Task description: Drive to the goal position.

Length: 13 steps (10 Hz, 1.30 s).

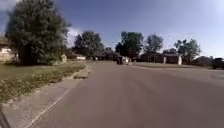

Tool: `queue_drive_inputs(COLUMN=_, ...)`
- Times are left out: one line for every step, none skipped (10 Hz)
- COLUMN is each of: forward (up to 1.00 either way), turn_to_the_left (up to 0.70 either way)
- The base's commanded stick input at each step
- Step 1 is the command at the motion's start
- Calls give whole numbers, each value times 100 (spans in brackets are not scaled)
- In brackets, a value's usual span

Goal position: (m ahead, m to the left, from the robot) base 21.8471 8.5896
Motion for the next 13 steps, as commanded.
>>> queue_drive_inputs(forward=100, turn_to_the_left=0)
queue_drive_inputs(forward=100, turn_to_the_left=0)
queue_drive_inputs(forward=100, turn_to_the_left=0)
queue_drive_inputs(forward=100, turn_to_the_left=0)
queue_drive_inputs(forward=100, turn_to_the_left=3)
queue_drive_inputs(forward=100, turn_to_the_left=33)
queue_drive_inputs(forward=100, turn_to_the_left=38)
queue_drive_inputs(forward=100, turn_to_the_left=9)
queue_drive_inputs(forward=100, turn_to_the_left=2)
queue_drive_inputs(forward=100, turn_to_the_left=0)
queue_drive_inputs(forward=100, turn_to_the_left=0)
queue_drive_inputs(forward=100, turn_to_the_left=0)
queue_drive_inputs(forward=100, turn_to_the_left=0)
